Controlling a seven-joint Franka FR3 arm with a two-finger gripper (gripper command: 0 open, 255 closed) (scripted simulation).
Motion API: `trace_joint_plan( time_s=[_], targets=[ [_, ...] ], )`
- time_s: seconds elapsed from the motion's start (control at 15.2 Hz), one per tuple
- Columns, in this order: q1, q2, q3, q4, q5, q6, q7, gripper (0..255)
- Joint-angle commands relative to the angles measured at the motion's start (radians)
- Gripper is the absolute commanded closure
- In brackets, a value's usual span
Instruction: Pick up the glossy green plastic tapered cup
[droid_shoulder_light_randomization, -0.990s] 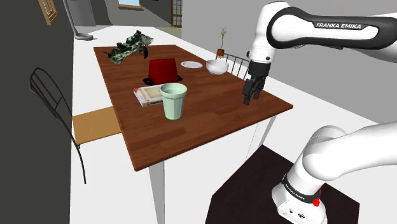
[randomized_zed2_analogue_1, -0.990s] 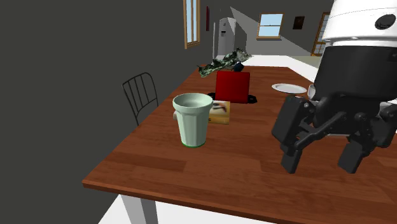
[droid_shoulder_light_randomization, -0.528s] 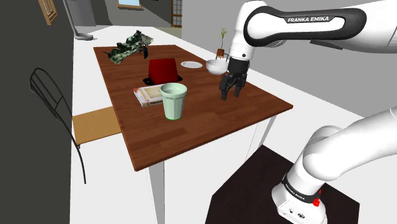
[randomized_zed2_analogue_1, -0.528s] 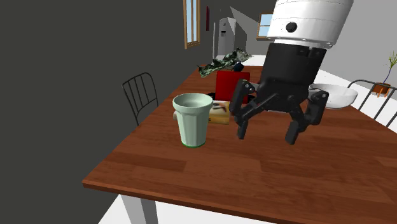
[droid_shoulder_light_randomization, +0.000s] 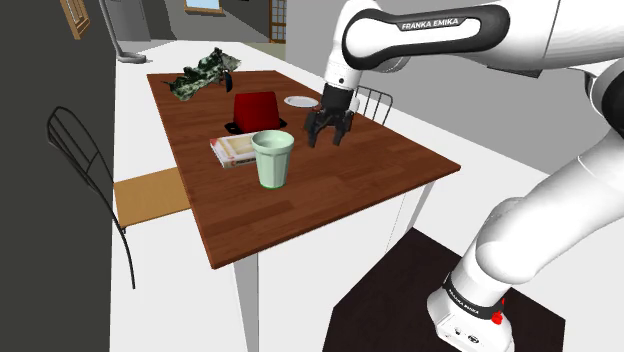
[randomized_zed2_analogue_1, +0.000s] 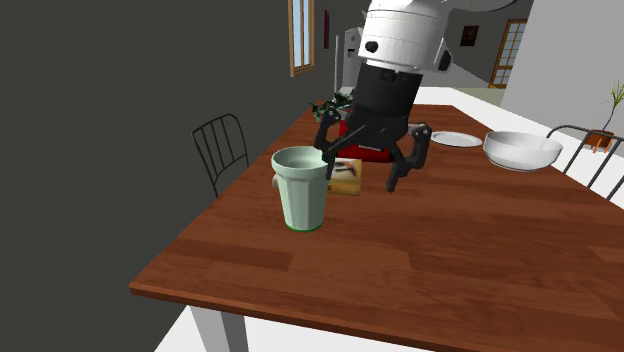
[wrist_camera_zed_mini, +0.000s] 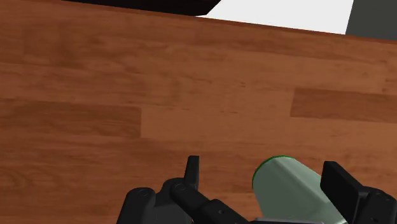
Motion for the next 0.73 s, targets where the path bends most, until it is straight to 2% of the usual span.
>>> trace_joint_plan(
  time_s=[0.0, 0.4, 0.46, 0.66],
  targets=[
    [-0.002, 0.067, 0.011, 0.059, 0.000, 0.030, 0.038, 0],
    [0.002, 0.265, 0.039, 0.270, -0.020, 0.081, 0.159, 0],
    [0.003, 0.280, 0.040, 0.287, -0.023, 0.083, 0.168, 0],
    [0.004, 0.282, 0.041, 0.249, -0.020, 0.122, 0.161, 0]
  ],
)
